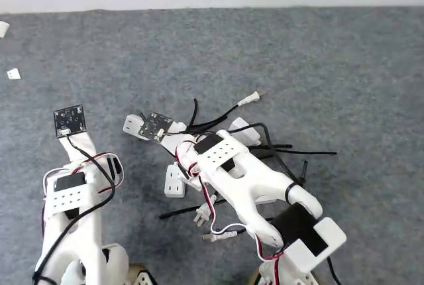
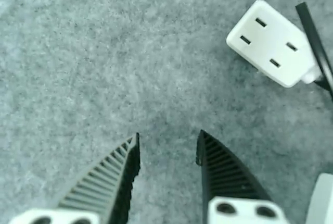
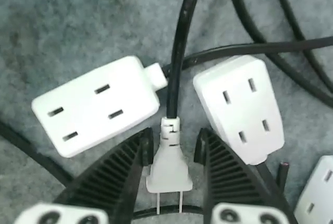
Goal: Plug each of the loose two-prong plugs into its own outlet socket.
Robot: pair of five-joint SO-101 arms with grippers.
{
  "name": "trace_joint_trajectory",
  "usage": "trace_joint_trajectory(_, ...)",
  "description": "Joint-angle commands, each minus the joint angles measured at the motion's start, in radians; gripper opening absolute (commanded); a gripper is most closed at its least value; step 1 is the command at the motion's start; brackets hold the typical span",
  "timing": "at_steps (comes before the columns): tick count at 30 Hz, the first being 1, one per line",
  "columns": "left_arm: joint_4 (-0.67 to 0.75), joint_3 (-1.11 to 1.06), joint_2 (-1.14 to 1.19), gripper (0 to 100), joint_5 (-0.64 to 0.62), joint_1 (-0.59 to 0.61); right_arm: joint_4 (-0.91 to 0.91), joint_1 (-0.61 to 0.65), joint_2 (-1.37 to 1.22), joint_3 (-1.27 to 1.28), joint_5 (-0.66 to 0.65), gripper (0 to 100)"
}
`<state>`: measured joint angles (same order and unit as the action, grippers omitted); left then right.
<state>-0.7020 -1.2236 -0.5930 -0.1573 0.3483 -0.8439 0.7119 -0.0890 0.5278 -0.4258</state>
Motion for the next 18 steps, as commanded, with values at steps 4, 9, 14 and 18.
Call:
trace_joint_trajectory(4, 0.018, 0.048, 0.000, 17, -0.011, -0.002, 0.022, -0.018, 0.044, -0.003, -0.012, 15.0)
trace_joint_trajectory(9, 0.018, 0.048, 0.000, 17, -0.011, -0.003, 0.001, -0.018, 0.010, -0.011, -0.012, 15.0)
trace_joint_trajectory(14, 0.018, 0.048, 0.000, 17, -0.011, -0.003, -0.051, -0.021, -0.054, -0.091, -0.006, 15.0)
trace_joint_trajectory(18, 0.018, 0.048, 0.000, 17, -0.011, -0.003, -0.114, -0.021, -0.113, -0.167, -0.005, 11.0)
